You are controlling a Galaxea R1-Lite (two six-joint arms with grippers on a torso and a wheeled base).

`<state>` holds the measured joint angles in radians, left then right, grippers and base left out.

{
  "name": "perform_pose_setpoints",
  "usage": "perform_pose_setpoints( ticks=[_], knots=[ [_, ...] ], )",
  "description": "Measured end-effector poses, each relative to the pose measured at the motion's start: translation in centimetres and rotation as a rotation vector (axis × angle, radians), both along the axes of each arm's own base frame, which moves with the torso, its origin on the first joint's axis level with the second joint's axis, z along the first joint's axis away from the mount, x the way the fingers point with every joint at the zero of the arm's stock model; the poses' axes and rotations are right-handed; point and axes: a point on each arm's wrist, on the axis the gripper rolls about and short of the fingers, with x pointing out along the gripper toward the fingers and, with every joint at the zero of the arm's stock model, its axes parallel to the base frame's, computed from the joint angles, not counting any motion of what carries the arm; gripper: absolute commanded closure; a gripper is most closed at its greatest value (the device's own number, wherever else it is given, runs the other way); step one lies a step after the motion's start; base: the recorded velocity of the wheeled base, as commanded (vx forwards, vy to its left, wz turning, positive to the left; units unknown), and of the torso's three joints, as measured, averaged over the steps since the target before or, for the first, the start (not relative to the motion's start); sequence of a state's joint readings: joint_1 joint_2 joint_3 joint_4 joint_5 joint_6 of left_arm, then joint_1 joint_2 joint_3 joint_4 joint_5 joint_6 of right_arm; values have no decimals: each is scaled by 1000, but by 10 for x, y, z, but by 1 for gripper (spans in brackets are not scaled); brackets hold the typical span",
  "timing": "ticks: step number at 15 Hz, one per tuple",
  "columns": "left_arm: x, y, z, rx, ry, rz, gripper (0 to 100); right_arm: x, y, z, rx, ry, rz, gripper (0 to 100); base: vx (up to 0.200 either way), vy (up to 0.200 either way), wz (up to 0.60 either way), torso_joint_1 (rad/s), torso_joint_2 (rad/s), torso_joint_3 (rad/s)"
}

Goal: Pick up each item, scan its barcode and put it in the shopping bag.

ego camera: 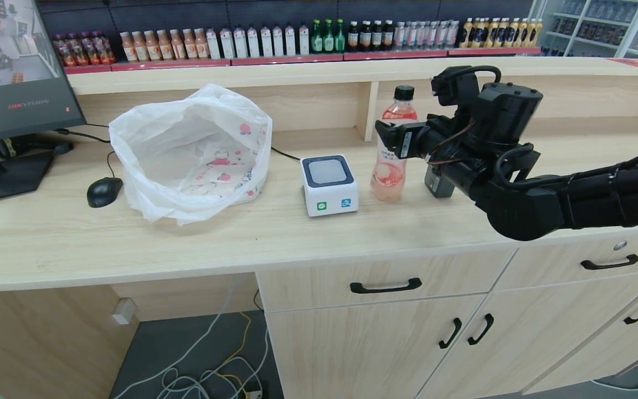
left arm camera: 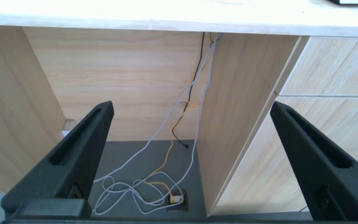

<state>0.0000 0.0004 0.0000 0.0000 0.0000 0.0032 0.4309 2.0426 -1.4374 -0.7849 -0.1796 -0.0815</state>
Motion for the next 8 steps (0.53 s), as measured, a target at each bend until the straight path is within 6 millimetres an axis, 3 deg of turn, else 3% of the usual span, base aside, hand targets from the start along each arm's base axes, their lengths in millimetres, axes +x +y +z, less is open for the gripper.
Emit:
perform_pose_setpoints(
  ticks=[8],
  knots=[
    [0, 0, 0, 0, 0, 0, 0, 7, 4, -14, 15, 12, 0, 0, 0, 0, 0, 0, 0, 0]
  ],
)
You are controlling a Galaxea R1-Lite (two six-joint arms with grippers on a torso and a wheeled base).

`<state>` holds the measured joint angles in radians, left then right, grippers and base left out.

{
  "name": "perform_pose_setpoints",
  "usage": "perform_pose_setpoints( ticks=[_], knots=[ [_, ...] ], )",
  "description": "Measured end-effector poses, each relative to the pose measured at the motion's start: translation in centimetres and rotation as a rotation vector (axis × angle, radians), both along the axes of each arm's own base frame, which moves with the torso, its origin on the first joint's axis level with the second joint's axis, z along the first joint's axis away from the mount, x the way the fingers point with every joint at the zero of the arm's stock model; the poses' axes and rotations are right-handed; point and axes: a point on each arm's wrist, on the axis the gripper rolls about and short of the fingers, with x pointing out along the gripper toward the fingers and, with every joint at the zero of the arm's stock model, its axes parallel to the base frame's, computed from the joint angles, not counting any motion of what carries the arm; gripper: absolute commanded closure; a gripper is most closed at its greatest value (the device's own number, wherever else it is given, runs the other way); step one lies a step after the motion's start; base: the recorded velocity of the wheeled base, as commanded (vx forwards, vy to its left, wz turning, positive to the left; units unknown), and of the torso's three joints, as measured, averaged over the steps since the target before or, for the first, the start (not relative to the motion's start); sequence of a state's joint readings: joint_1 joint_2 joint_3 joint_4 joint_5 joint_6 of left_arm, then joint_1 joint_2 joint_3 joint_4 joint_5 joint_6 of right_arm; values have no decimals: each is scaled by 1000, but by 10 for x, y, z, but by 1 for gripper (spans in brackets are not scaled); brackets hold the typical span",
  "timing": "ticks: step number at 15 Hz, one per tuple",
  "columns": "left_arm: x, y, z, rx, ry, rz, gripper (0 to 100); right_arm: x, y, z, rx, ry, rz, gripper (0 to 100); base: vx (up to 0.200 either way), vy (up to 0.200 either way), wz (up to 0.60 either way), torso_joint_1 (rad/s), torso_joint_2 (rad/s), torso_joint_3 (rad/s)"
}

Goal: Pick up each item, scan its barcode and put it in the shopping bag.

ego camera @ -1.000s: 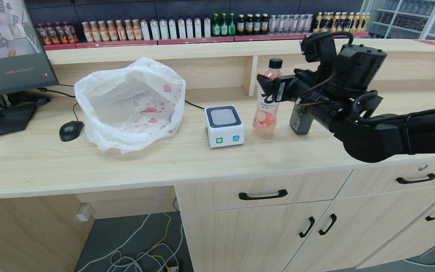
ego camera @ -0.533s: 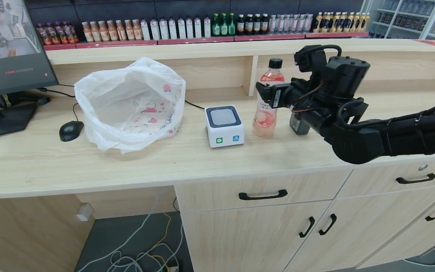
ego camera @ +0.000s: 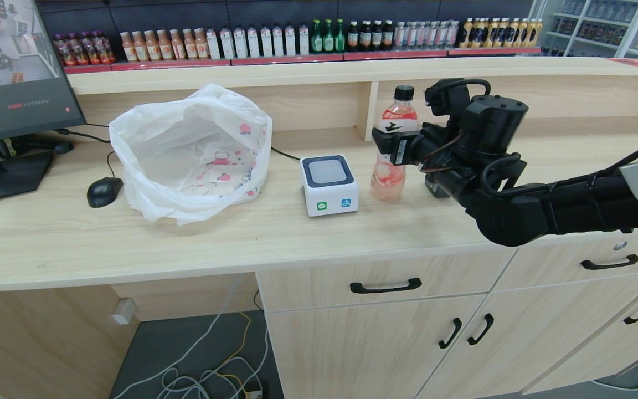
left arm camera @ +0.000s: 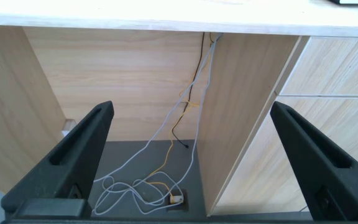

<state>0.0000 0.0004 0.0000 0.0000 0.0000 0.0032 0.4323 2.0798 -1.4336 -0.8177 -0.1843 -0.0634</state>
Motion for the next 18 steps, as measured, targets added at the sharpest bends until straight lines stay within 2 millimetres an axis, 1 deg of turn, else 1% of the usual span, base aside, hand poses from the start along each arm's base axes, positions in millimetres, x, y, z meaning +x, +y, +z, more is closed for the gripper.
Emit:
perform_pose_setpoints(
  ticks=[6, 13, 18],
  knots=[
    [0, 0, 0, 0, 0, 0, 0, 6, 3, -11, 3, -7, 0, 0, 0, 0, 0, 0, 0, 0],
    [0, 0, 0, 0, 0, 0, 0, 12, 7, -32, -10, -8, -1, 0, 0, 0, 0, 0, 0, 0],
    [0, 0, 0, 0, 0, 0, 0, 15, 9, -37, -3, -16, -10, 0, 0, 0, 0, 0, 0, 0]
  ],
)
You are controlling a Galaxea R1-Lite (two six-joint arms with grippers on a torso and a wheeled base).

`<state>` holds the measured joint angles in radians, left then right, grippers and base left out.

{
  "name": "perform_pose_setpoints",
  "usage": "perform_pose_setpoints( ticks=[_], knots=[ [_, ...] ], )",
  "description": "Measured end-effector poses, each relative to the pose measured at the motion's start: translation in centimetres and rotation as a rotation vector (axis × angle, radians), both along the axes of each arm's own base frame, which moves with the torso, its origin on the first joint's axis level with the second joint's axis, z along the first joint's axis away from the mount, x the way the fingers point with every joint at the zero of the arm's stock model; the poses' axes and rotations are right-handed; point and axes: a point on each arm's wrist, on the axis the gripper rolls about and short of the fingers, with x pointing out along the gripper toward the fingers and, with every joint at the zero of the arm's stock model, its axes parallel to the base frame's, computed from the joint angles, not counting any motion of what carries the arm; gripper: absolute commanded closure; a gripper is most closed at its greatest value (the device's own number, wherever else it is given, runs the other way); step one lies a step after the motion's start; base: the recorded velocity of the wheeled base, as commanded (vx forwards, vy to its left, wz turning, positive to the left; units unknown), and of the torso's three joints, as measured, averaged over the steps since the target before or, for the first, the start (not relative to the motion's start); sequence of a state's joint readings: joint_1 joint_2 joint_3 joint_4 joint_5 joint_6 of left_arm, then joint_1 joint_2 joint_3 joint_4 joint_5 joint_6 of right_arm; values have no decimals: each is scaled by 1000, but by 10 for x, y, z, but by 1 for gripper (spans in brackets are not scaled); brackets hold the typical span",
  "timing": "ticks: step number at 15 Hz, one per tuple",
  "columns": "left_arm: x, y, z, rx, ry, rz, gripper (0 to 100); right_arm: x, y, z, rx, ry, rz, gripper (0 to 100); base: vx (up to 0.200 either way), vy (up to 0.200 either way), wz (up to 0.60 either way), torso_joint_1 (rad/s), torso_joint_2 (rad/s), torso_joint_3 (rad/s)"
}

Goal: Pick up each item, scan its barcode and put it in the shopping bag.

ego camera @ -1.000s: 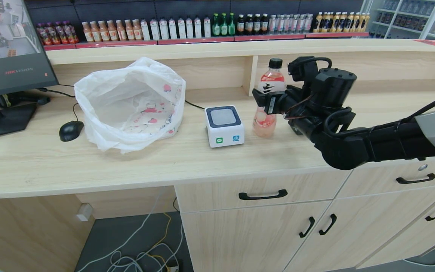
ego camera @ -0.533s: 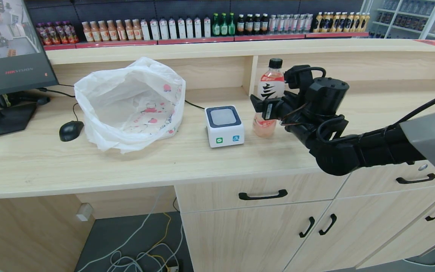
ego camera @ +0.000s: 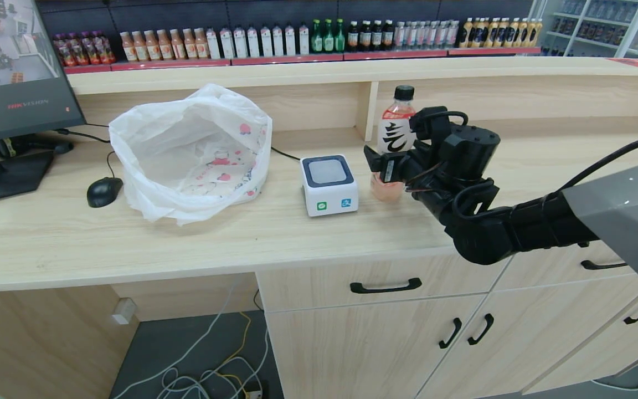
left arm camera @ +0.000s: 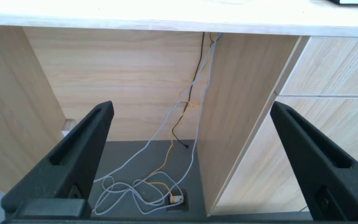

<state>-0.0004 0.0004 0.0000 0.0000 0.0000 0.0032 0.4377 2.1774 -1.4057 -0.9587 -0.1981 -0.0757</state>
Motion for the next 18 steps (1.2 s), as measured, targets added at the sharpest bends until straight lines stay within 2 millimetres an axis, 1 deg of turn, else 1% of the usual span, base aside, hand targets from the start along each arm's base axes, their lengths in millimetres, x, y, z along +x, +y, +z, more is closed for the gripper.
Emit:
perform_pose_setpoints(
  ticks=[1, 2, 7, 14, 18],
  knots=[
    [0, 0, 0, 0, 0, 0, 0, 0, 0, 0, 4, 1, -2, 0, 0, 0, 0, 0, 0, 0],
    [0, 0, 0, 0, 0, 0, 0, 0, 0, 0, 6, 0, -2, 100, 0, 0, 0, 0, 0, 0],
    [0, 0, 0, 0, 0, 0, 0, 1, 0, 0, 9, 0, -4, 100, 0, 0, 0, 0, 0, 0],
    [0, 0, 0, 0, 0, 0, 0, 0, 0, 7, 22, -28, -4, 100, 0, 0, 0, 0, 0, 0],
    [0, 0, 0, 0, 0, 0, 0, -5, 1, 13, 28, -41, 4, 100, 0, 0, 0, 0, 0, 0]
  ],
)
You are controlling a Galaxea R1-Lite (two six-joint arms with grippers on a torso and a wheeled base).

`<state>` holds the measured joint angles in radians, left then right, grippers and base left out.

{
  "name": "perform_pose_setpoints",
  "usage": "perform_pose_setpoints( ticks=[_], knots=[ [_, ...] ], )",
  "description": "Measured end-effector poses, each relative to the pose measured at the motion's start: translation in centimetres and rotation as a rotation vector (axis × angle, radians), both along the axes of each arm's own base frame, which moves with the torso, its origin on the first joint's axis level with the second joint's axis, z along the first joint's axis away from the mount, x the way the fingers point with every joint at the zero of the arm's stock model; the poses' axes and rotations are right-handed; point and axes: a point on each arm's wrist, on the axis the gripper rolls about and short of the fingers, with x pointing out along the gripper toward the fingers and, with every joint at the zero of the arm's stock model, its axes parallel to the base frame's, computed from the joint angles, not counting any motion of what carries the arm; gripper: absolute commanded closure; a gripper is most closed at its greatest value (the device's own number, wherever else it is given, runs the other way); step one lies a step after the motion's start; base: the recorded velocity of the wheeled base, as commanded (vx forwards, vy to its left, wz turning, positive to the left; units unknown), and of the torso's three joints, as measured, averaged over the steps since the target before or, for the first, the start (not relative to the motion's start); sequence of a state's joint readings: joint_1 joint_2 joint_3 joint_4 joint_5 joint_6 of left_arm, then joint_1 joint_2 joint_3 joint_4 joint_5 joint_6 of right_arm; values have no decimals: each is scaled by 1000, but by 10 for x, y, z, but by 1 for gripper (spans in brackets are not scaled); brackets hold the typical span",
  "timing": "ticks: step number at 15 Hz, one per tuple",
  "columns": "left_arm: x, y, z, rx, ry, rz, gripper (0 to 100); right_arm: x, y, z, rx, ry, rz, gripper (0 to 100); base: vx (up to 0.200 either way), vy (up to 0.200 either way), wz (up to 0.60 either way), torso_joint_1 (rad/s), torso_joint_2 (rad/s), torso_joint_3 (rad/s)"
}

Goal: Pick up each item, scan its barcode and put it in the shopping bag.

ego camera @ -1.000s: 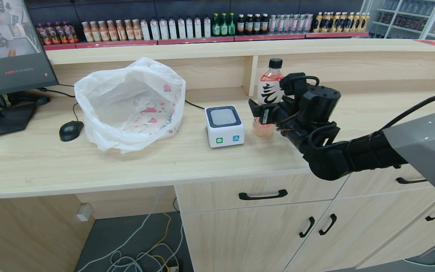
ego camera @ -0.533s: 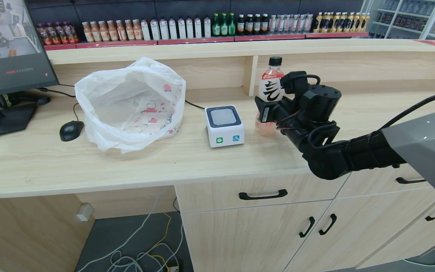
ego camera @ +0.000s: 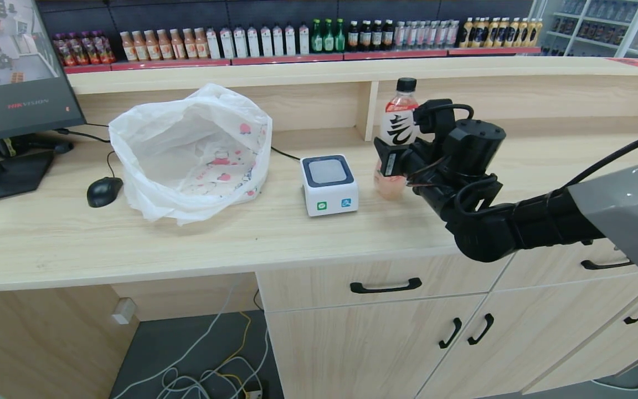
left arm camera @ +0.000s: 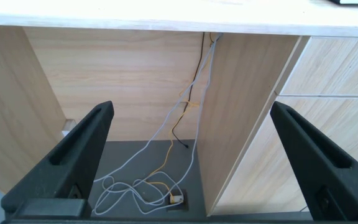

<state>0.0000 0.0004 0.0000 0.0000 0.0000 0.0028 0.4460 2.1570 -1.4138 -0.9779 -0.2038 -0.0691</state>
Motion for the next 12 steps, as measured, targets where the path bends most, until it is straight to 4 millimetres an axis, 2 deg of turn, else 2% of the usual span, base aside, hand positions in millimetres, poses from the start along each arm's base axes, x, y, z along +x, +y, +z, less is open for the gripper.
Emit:
perform_pose_setpoints(
  ticks=[7, 12],
  knots=[
    [0, 0, 0, 0, 0, 0, 0, -21, 11, 22, 33, -49, 14, 100, 0, 0, 0, 0, 0, 0],
    [0, 0, 0, 0, 0, 0, 0, -57, 15, 35, 30, -42, 58, 100, 0, 0, 0, 0, 0, 0]
  ],
)
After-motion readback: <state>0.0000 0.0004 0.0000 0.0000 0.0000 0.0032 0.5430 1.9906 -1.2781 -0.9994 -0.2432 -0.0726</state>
